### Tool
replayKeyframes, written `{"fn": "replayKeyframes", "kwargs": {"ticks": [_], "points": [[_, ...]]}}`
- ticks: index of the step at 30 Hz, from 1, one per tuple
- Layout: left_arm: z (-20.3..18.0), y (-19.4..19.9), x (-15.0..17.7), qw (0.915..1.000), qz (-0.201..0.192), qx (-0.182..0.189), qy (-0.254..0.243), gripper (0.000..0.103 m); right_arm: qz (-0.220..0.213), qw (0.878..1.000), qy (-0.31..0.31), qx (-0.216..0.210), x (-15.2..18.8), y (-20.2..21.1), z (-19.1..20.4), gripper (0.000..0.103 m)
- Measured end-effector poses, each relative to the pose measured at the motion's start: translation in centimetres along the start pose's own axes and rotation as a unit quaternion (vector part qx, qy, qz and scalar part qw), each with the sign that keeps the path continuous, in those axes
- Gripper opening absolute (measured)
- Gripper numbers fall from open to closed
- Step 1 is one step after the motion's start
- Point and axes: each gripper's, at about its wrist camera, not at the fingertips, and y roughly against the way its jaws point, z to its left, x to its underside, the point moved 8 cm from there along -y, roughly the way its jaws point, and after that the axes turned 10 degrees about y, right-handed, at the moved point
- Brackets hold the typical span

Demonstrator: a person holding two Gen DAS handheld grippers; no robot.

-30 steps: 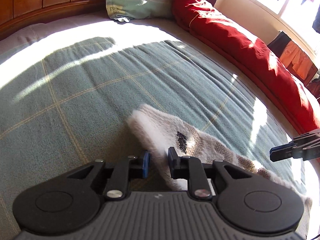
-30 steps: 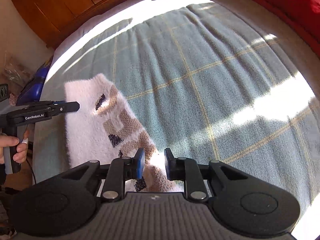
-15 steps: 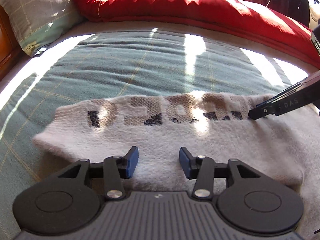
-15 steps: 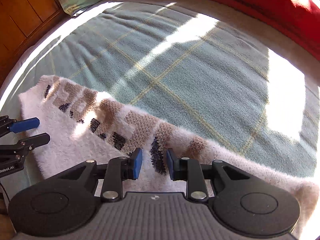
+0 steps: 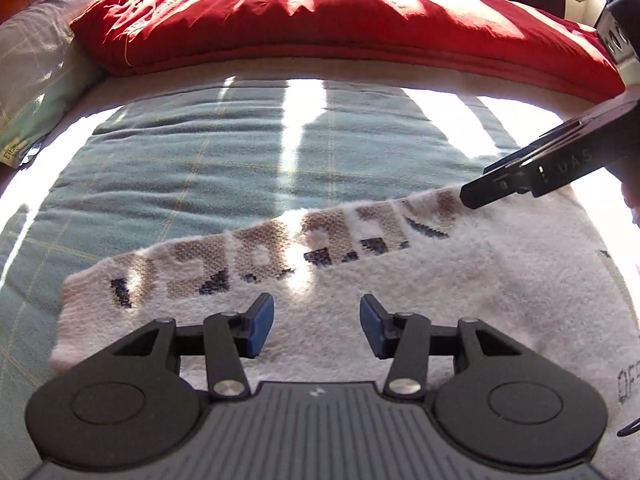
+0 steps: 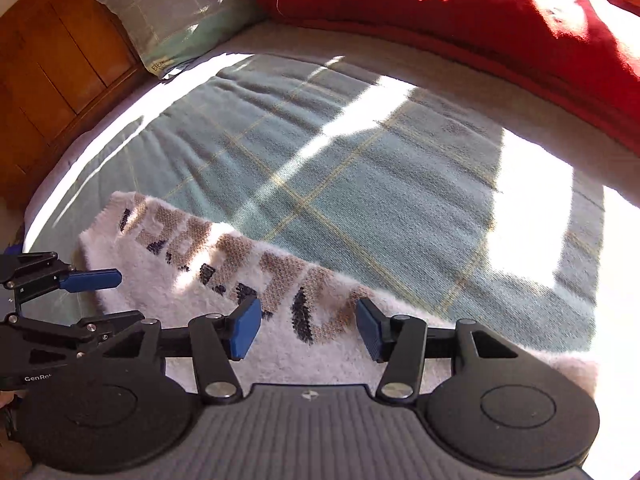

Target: Fold clothes

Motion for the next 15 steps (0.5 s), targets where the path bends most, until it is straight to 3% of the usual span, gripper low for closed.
{"fn": "replayKeyframes", "kwargs": {"ticks": [4,6,7,15], "points": [[-7.3,-0.1,1.1,0.9954,0.003,0.076,-0.057,0.048,0.024,0.999,0.001,0.032,4.9,3.3,-1.1,0.058],[-11.1,-0.1,3.1,0.9885,0.005,0.115,-0.098,0.048,0.042,0.997,0.009,0.060,8.2,4.9,-1.7,0.058],[-12.5,-0.2,4.2,0.9850,0.008,0.121,-0.123,0.048,0.051,0.996,0.008,0.075,10.0,5.7,-2.1,0.058],[-12.1,-0.2,7.9,0.9796,0.064,0.100,-0.162,0.049,0.066,0.988,-0.068,0.118,21.6,11.2,-3.9,0.058]]}}
